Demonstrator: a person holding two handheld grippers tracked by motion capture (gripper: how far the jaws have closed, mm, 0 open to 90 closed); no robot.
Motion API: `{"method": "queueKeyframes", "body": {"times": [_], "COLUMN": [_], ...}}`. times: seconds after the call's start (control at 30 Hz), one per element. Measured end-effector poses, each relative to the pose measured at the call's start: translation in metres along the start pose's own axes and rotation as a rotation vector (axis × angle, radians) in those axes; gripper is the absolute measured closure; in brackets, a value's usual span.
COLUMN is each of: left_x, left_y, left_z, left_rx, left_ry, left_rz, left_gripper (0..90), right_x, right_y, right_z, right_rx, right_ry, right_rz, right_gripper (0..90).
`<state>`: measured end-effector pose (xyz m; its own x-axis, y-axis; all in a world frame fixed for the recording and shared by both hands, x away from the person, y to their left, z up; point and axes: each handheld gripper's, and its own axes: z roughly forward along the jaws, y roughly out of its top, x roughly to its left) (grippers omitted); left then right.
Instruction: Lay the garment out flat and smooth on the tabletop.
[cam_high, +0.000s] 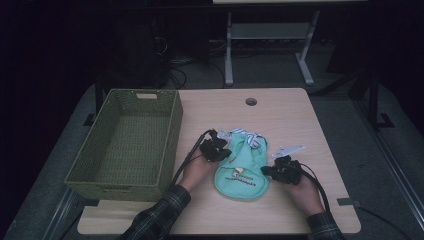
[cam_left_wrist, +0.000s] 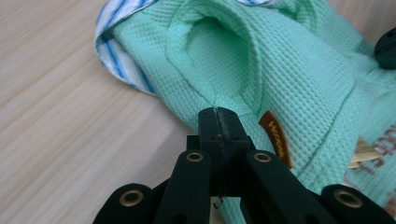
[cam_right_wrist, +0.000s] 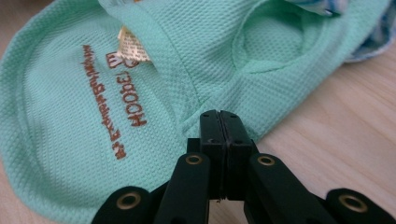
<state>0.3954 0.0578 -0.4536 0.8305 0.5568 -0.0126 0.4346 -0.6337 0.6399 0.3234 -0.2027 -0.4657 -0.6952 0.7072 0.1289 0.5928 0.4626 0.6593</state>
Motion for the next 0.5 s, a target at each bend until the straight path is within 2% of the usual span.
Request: {"method": "queueKeyframes", "body": {"times": [0.13, 0.27, 0.3, 0.4, 0.5], "left_x": [0.005, 0.004, 0.003, -0.001, -0.001], "left_y": [-0.005, -0.008, -0.008, -0.008, -0.009], "left_z": [-0.004, -0.005, -0.004, -0.003, -0.007], "left_rx": [0.010, 0.035, 0.047, 0.060, 0.030], "left_ry": [0.014, 0.033, 0.040, 0.061, 0.039], "left_rz": [-0.028, -0.016, 0.001, 0.016, -0.004], "left_gripper": [89.9, 89.9, 89.9, 89.9, 88.9], "right_x": [-0.004, -0.008, -0.009, -0.011, -0.013], "right_y": [-0.001, -0.002, -0.002, -0.004, -0.004], "right_z": [-0.002, -0.006, -0.007, -0.008, -0.010], "right_rx": [0.007, 0.016, 0.018, 0.019, 0.001], "right_ry": [-0.008, -0.028, -0.033, -0.035, -0.018], "right_rz": [0.008, 0.021, 0.022, 0.024, 0.028], "right_gripper": [89.7, 89.9, 89.9, 89.8, 88.1]}}
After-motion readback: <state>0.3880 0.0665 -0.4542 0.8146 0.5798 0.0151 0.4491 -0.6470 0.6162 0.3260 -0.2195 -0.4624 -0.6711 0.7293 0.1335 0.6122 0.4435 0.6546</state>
